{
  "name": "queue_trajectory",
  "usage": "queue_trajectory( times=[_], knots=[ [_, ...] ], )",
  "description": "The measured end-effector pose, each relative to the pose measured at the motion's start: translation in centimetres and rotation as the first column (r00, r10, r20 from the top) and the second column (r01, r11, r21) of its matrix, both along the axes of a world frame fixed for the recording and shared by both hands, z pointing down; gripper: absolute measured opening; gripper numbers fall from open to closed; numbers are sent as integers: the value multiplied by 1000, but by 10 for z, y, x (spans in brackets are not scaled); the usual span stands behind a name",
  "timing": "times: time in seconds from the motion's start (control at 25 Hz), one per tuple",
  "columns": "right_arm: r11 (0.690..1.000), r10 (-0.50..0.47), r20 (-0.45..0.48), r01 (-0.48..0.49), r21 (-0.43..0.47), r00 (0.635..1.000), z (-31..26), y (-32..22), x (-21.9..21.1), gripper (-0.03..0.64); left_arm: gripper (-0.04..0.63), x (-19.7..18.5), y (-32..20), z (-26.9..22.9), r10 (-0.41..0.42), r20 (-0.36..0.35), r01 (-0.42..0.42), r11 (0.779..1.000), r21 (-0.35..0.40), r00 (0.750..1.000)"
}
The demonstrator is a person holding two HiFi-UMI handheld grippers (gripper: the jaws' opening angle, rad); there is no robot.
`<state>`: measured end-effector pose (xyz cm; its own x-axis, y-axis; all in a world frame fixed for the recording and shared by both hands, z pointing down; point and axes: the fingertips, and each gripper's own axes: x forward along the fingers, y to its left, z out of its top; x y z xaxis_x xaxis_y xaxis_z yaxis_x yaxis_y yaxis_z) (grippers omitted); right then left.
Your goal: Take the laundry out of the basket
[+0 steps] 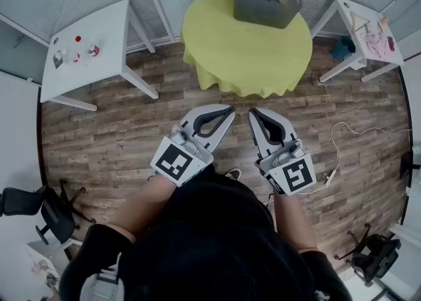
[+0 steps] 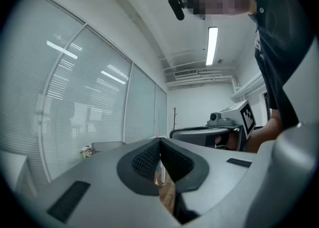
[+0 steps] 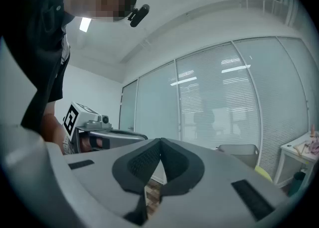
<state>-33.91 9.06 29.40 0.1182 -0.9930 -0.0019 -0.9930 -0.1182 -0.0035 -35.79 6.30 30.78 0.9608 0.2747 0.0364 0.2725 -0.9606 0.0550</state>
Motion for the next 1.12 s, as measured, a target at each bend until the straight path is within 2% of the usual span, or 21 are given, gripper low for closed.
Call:
queue_trajectory(
  times=[0.28,0.44,1.12],
  knots=[
    [1000,-4,15,4,-5,1000,0,15,4,21,9,6,15,-2,0,-8,0,1000,10,1000],
    [1000,-13,56,13,-1,998,6,21,6,23,11,5,21,0,-6,-2,6,1000,25,1000],
    [1000,14,1,-14,-21,1000,7,54,2,23,10,5,52,5,2,-1,-2,999,40,1000]
  ],
)
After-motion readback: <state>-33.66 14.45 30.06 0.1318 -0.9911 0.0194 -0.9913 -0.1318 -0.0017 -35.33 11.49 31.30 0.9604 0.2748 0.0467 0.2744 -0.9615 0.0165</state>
